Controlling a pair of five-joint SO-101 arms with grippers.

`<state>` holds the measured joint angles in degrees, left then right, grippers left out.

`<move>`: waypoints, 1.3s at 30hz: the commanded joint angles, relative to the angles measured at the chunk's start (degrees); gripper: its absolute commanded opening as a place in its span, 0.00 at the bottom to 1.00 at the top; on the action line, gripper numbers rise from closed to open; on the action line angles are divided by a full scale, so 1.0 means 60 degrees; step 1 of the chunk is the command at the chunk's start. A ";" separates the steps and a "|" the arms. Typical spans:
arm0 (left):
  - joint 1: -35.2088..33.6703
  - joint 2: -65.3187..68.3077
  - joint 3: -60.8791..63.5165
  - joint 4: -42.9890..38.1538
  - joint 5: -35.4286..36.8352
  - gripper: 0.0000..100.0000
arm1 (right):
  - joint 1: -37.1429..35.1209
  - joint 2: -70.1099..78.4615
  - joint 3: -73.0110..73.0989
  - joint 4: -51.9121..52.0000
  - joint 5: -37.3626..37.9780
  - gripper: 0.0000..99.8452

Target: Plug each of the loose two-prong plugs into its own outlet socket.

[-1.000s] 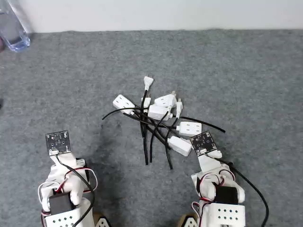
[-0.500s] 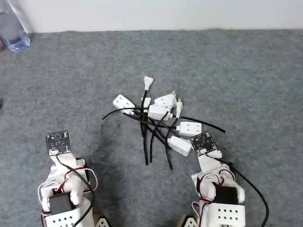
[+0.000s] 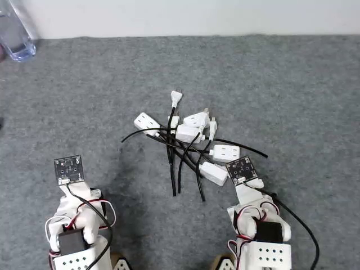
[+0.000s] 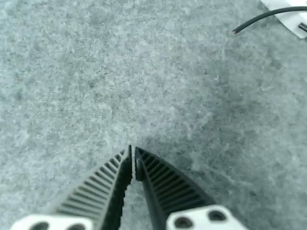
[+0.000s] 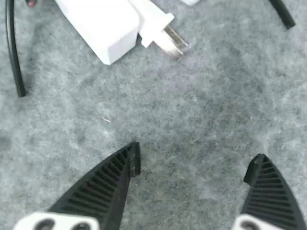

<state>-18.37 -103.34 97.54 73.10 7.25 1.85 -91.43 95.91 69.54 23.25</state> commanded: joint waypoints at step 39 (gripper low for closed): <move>0.0586 -0.0132 -0.0183 -0.0117 -0.0029 0.01 | 0.0125 0.0095 -0.0249 0.0095 0.0103 0.35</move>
<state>-15.12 -103.34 97.54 73.10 7.25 1.85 -91.43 95.91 69.54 23.25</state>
